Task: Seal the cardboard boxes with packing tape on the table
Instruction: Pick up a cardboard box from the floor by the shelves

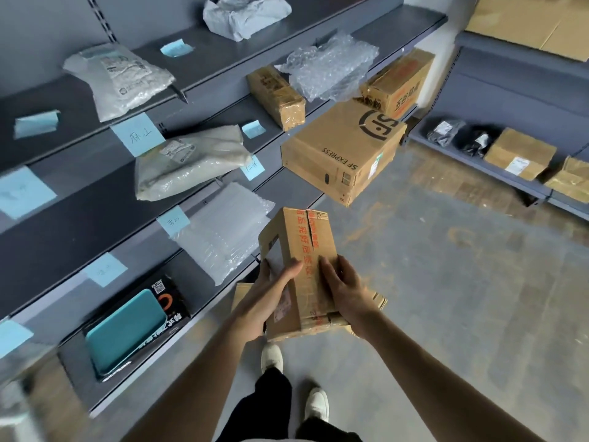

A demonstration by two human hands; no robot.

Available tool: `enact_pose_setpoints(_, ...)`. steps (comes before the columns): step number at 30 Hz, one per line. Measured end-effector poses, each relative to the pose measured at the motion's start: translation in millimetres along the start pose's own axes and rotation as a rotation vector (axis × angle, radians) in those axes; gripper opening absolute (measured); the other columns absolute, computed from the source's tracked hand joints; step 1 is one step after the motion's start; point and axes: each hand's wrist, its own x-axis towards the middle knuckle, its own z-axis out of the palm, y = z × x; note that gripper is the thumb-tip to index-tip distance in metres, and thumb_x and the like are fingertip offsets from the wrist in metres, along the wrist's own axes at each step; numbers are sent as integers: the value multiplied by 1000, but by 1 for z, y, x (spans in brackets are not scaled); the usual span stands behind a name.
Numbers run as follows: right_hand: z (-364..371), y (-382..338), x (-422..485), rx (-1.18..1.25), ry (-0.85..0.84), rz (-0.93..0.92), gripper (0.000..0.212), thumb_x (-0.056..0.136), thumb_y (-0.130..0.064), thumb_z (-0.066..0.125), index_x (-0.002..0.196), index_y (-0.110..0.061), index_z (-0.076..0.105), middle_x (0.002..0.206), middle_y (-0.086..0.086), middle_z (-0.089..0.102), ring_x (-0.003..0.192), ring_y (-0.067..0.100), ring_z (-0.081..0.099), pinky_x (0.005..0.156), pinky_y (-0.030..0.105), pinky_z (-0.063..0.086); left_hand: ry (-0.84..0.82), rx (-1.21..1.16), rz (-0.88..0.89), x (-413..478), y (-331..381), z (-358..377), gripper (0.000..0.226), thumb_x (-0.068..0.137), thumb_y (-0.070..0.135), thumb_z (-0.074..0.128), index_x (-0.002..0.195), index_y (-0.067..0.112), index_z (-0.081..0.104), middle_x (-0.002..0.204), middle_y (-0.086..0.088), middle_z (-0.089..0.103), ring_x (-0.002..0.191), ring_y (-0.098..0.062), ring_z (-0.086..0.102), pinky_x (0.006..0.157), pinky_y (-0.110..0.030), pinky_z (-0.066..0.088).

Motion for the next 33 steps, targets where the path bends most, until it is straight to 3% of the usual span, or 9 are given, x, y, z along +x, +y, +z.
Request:
enact_pose_setpoints(2, 8, 1, -7, -26, -24, -7, 29, 99, -55, 44, 107, -31, 57, 100, 0, 71, 86, 17, 72, 69, 32, 62, 11, -7, -13, -11, -8, -7, 75, 79, 69, 64, 140, 34, 38, 107, 6, 73, 91, -8, 71, 75, -31, 48)
enact_pose_setpoints(6, 28, 3, -19, -41, -83, -19, 31, 99, -55, 42, 114, -31, 55, 108, 3, 68, 95, 21, 70, 71, 31, 61, 40, 1, -29, -29, -21, -26, 95, 70, 81, 63, 147, 38, 29, 123, 7, 67, 113, -14, 64, 87, -39, 49)
enact_pose_setpoints(10, 57, 7, -31, -83, -126, -82, 45, 87, -66, 49, 123, -38, 49, 108, -3, 68, 95, 16, 71, 79, 34, 61, 109, 18, -68, -44, -37, -49, 110, 60, 89, 64, 148, 33, 29, 132, -21, 56, 121, -44, 53, 97, -58, 45)
enact_pose_setpoints(12, 77, 8, -38, -100, -138, -118, 57, 80, -69, 54, 128, -38, 46, 112, -6, 67, 96, 14, 70, 82, 36, 61, 147, -6, -55, -57, -44, -64, 108, 59, 88, 65, 147, 36, 31, 126, -12, 64, 117, -37, 59, 95, -51, 48)
enact_pose_setpoints(16, 122, 13, -50, -130, -159, -166, 47, 80, -65, 62, 119, -45, 46, 114, -8, 67, 98, 11, 69, 84, 35, 60, 192, -36, -33, -84, -59, -101, 105, 58, 89, 65, 145, 41, 31, 129, 7, 64, 119, -19, 60, 108, -53, 40)
enact_pose_setpoints(20, 173, 24, -66, -184, -169, -169, 68, 79, -73, 61, 132, -34, 45, 113, -7, 68, 95, 11, 70, 81, 36, 61, 215, -25, -10, -120, -73, -142, 112, 55, 94, 58, 146, 37, 28, 138, 4, 56, 120, -21, 58, 105, -46, 40)
enact_pose_setpoints(22, 203, 28, -77, -195, -192, -180, 65, 78, -72, 61, 129, -35, 46, 111, -7, 68, 95, 11, 70, 80, 33, 60, 219, -45, 14, -141, -84, -165, 113, 56, 94, 58, 148, 37, 25, 143, 3, 52, 123, -21, 55, 100, -40, 38)
enact_pose_setpoints(26, 256, 33, -101, -179, -265, -199, 61, 77, -72, 62, 125, -35, 49, 111, -6, 68, 97, 11, 70, 81, 33, 60, 256, -93, 27, -177, -112, -206, 111, 58, 93, 59, 150, 43, 22, 146, 1, 50, 128, -24, 53, 110, -55, 36)
enact_pose_setpoints(33, 347, 49, -146, -174, -421, -187, 64, 82, -60, 61, 135, -27, 46, 119, -2, 66, 106, 16, 67, 83, 32, 61, 369, -181, 46, -257, -149, -267, 106, 66, 81, 52, 154, 31, 18, 153, -3, 41, 137, -27, 43, 100, -40, 35)
